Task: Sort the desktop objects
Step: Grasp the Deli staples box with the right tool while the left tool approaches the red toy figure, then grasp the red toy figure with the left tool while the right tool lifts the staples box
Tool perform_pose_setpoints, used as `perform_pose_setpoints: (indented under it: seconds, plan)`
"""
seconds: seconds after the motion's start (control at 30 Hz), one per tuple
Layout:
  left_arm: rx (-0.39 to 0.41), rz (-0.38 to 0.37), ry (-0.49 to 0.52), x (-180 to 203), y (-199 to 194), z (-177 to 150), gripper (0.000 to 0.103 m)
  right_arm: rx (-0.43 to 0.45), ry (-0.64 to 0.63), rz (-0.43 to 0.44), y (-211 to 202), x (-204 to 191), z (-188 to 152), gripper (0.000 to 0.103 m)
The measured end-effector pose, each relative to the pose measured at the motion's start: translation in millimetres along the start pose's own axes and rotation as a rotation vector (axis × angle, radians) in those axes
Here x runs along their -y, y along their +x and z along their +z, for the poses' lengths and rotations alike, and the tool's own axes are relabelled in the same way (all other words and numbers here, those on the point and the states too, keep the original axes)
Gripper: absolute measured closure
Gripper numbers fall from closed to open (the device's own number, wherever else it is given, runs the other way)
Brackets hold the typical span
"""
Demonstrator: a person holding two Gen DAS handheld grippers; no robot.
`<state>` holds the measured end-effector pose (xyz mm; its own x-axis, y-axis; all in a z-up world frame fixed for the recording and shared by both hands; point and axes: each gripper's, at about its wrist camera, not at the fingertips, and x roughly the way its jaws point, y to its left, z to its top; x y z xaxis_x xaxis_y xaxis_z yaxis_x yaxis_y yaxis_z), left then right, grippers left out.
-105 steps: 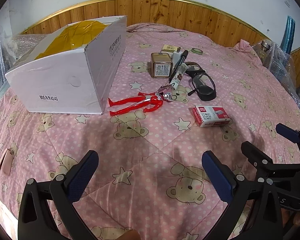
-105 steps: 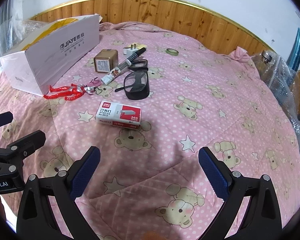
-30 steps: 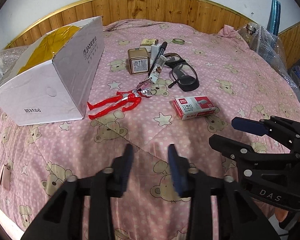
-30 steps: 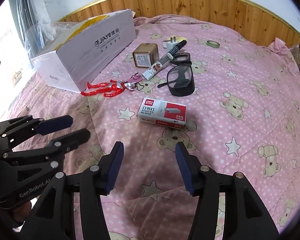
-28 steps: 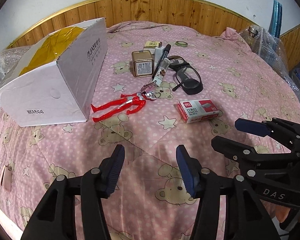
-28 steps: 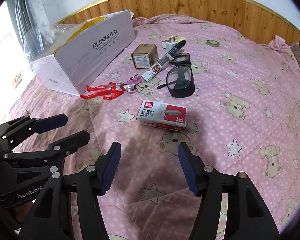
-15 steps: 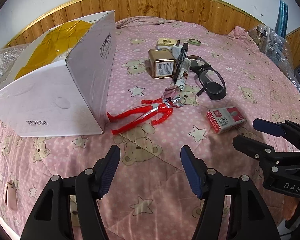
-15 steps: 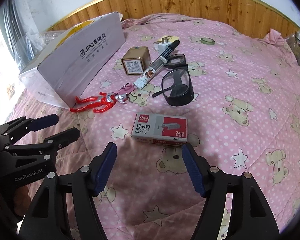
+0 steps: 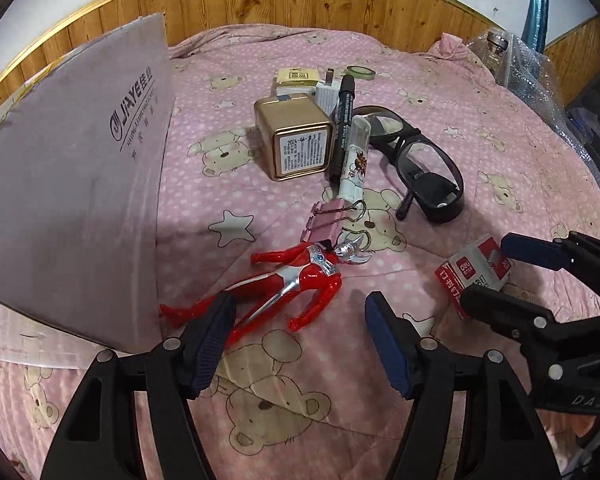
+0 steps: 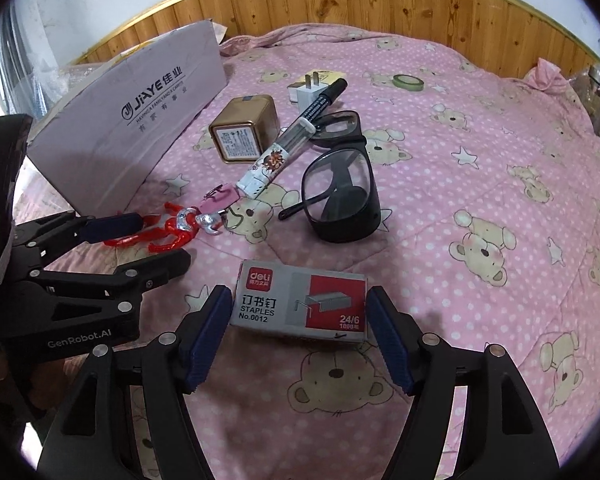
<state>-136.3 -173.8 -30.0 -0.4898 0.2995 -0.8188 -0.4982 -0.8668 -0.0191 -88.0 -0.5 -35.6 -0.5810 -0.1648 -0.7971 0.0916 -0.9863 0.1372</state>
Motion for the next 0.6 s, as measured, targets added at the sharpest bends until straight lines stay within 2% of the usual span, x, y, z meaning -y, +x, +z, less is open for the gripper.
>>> perform_pose_setpoints:
  seconds: [0.03,0.13,0.27,0.3,0.37,0.4,0.43,0.53,0.57,0.6]
  plan:
    - [-0.003,0.0,0.005,0.0,3.5,1.2,0.059,0.001,0.005,0.019,-1.4,4.1,-0.5,0.031]
    - [-0.002,-0.031,-0.009,-4.9,5.0,3.5,0.075,0.0,0.023,0.044,-4.2,12.9,-1.1,0.031]
    - [0.012,-0.098,-0.047,-14.4,-2.7,4.0,0.075,0.0,0.017,0.03,-2.7,11.5,-1.9,0.029]
    - [0.016,-0.104,-0.045,-14.9,-3.0,3.7,0.072,-0.006,0.01,0.015,0.2,9.1,-2.1,0.028]
    - [0.024,-0.096,-0.047,-14.9,-0.7,3.0,0.054,-0.023,-0.003,-0.008,8.0,5.1,-3.7,0.028]
    - [0.029,-0.088,-0.049,-14.8,1.1,2.6,0.04,-0.023,-0.009,-0.015,10.8,3.9,-5.3,0.028]
    - [0.033,-0.083,-0.048,-14.2,3.0,1.9,0.034,-0.02,-0.014,-0.018,12.2,3.5,-6.5,0.028]
    - [0.045,-0.079,-0.029,-10.0,9.1,-0.8,0.034,-0.011,0.002,0.01,8.6,10.1,-7.9,0.03]
    - [0.051,-0.068,-0.015,-7.0,8.7,-1.1,0.038,-0.01,0.015,0.026,6.5,13.9,-8.0,0.03]
    - [0.053,-0.055,0.0,-4.0,7.3,-0.9,0.06,-0.009,0.024,0.037,4.4,17.3,-8.1,0.03]
